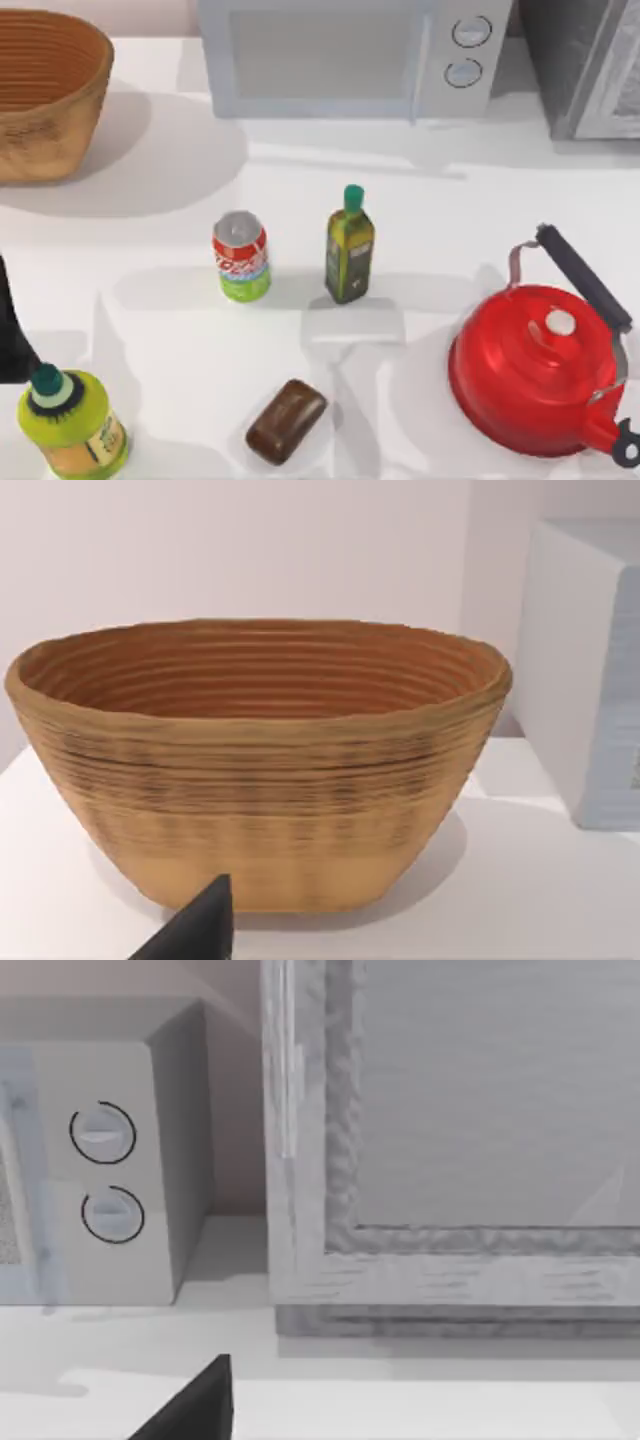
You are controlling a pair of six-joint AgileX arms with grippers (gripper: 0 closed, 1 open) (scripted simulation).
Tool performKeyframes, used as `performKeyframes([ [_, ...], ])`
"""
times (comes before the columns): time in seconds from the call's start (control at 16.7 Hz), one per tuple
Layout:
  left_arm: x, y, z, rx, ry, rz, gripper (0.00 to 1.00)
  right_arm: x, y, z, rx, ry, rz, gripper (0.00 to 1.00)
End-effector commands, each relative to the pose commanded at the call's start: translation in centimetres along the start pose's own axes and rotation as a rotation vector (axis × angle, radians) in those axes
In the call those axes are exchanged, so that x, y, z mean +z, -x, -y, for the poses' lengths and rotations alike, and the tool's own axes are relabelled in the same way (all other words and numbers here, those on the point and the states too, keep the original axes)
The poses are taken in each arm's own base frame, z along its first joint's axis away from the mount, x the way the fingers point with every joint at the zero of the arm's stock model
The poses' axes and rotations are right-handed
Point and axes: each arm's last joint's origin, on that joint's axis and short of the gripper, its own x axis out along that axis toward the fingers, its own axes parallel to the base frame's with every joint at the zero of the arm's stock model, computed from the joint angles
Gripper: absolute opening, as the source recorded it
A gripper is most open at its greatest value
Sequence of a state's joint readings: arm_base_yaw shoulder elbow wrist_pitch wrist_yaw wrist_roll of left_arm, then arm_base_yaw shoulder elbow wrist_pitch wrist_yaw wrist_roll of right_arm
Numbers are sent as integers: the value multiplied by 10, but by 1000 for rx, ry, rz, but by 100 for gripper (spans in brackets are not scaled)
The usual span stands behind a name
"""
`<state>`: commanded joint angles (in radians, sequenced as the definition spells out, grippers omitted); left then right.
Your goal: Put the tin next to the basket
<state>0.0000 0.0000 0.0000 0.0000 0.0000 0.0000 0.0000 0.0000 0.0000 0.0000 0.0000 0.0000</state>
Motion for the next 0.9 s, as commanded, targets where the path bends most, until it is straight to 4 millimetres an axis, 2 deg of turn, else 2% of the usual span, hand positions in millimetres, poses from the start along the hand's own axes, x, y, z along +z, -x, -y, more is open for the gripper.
performKeyframes([
  [0.24, 5, 0, 1, -11, -7, -26, 100, 0, 0, 0, 0, 0, 0, 100],
  [0.36, 18, -1, 3, -33, -22, -86, 100, 0, 0, 0, 0, 0, 0, 100],
  [0.54, 48, -9, 9, -85, -61, -234, 100, 0, 0, 0, 0, 0, 0, 100],
  [0.72, 85, -32, 19, -158, -120, -431, 100, 0, 0, 0, 0, 0, 0, 100],
  [0.9, 117, -73, 37, -249, -199, -649, 100, 0, 0, 0, 0, 0, 0, 100],
])
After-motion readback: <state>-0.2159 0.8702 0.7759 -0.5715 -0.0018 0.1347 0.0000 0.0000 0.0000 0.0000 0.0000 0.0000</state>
